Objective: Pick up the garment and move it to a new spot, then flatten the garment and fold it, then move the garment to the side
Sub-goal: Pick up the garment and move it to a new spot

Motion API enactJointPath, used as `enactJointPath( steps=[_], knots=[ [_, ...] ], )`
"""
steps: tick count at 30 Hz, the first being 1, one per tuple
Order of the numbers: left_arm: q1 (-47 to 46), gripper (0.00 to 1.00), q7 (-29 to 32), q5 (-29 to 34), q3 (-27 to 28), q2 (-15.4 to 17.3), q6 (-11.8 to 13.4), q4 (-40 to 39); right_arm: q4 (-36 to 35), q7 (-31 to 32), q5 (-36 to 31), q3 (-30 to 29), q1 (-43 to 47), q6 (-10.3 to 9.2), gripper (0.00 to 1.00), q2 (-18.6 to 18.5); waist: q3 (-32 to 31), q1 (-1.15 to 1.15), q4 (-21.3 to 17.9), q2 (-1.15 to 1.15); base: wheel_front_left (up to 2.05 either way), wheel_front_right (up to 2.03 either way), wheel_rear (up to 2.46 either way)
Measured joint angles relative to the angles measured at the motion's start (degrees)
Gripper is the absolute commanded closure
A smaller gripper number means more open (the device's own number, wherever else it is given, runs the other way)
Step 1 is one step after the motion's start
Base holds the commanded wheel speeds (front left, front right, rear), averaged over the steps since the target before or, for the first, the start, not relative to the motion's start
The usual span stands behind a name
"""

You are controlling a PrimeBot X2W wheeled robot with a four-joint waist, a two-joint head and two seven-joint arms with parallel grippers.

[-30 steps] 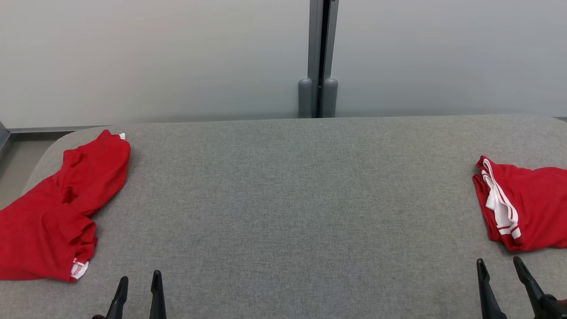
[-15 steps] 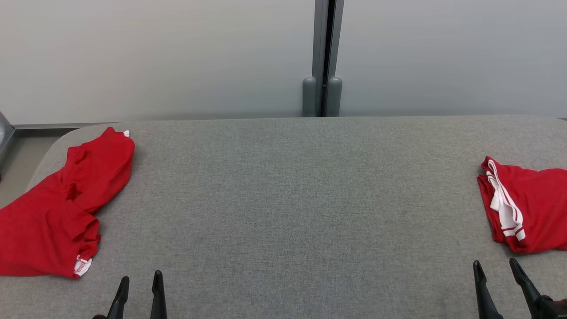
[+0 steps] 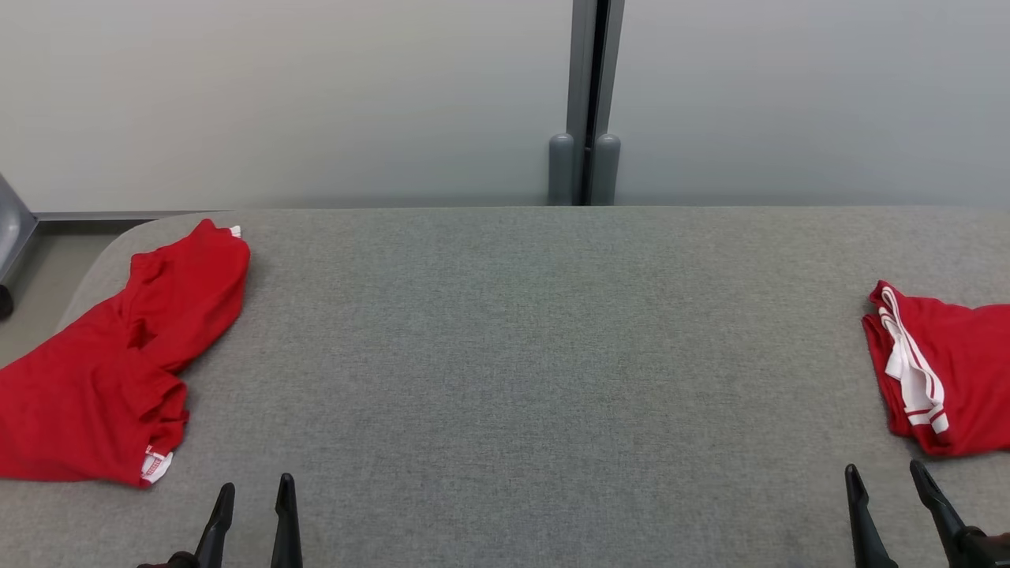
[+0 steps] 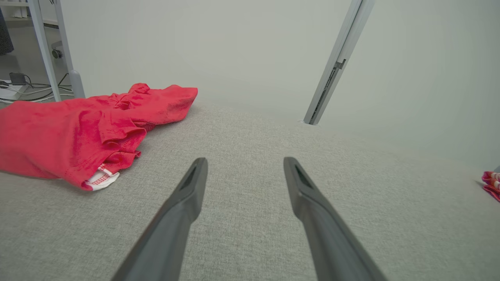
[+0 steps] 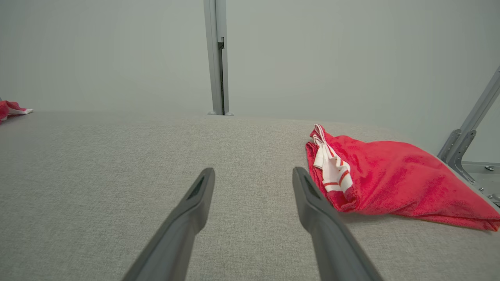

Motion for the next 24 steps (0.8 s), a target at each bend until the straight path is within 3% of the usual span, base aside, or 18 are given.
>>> enactJointPath(
  steps=[6, 18, 24],
  knots=[
    [-0.92, 0.00, 0.00, 0.41, -0.62, 0.00, -0.01, 0.45, -0.57, 0.00, -0.11, -0.12, 1.07, 0.00, 0.00, -0.02, -0.07, 0.00, 3.81, 0.00, 0.00, 0.00, 0.00],
    [0.05, 0.00, 0.00, 0.58, 0.62, 0.01, -0.22, 0.98, -0.13, 0.00, 0.14, 5.58, 0.17, 0.00, 0.00, 0.02, -1.01, 0.00, 20.82, 0.00, 0.00, 0.00, 0.00],
    [0.64, 0.00, 0.00, 0.44, 1.20, 0.02, -0.11, 0.62, 0.23, 0.01, -0.27, 7.44, -1.13, 0.00, 0.00, 0.04, -1.30, 0.00, 24.91, 0.00, 0.00, 0.00, 0.00]
  ],
)
